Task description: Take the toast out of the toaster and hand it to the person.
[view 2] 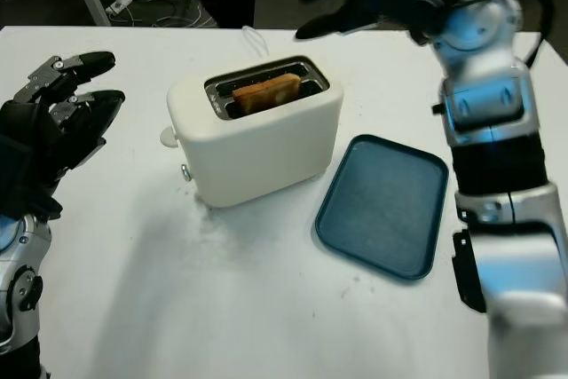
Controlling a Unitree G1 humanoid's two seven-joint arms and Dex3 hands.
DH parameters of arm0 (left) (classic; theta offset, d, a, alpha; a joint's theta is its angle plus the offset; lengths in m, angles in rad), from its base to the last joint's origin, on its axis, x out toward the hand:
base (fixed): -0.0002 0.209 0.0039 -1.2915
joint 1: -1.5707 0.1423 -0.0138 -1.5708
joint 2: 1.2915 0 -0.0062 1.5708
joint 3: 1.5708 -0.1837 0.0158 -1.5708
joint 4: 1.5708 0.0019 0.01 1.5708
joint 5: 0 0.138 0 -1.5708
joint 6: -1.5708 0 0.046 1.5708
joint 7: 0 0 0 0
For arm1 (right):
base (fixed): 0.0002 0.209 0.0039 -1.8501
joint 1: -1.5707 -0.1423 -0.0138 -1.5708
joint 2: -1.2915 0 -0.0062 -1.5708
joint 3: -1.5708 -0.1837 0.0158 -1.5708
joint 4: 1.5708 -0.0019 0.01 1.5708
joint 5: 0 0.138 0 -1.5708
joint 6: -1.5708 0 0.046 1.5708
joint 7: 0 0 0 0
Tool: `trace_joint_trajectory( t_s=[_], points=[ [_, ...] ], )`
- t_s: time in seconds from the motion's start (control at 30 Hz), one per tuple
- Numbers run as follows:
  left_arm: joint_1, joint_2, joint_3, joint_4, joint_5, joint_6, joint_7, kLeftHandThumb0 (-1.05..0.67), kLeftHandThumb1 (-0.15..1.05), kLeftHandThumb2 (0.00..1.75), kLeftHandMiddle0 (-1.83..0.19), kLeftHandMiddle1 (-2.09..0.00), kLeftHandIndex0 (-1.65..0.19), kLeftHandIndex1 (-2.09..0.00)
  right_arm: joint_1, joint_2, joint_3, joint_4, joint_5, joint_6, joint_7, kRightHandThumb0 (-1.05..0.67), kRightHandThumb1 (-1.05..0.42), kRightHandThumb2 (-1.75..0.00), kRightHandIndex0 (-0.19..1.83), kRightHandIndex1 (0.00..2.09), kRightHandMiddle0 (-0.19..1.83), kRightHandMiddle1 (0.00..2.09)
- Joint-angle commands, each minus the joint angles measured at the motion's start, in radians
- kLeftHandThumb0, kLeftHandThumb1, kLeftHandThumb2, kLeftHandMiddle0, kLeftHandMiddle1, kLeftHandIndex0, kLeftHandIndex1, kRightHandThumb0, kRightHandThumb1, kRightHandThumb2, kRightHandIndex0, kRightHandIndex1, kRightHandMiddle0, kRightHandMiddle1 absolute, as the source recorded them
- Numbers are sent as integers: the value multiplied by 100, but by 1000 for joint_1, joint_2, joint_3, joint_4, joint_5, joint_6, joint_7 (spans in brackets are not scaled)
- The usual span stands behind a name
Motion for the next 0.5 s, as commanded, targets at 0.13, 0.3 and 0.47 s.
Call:
trace_joint_trajectory(
  t_s=[0.13,0.3,0.47],
  points=[
    [12,-6,-3,-2,13,-16,11,-71,92,20,-21,-90,-33,-56,-42,6,90,92,-98,-141,40,-36,-54,0,94,48,95,22],
    [17,-5,-3,-3,10,-22,9,-71,92,20,-21,-90,-34,-56,-51,30,128,176,-168,-234,6,-37,-55,-1,94,46,97,19],
    [20,-9,-7,-4,12,-17,13,-71,92,20,-22,-89,-34,-55,-47,51,146,227,-220,-292,-43,-39,-56,-1,92,45,98,16]
  ],
)
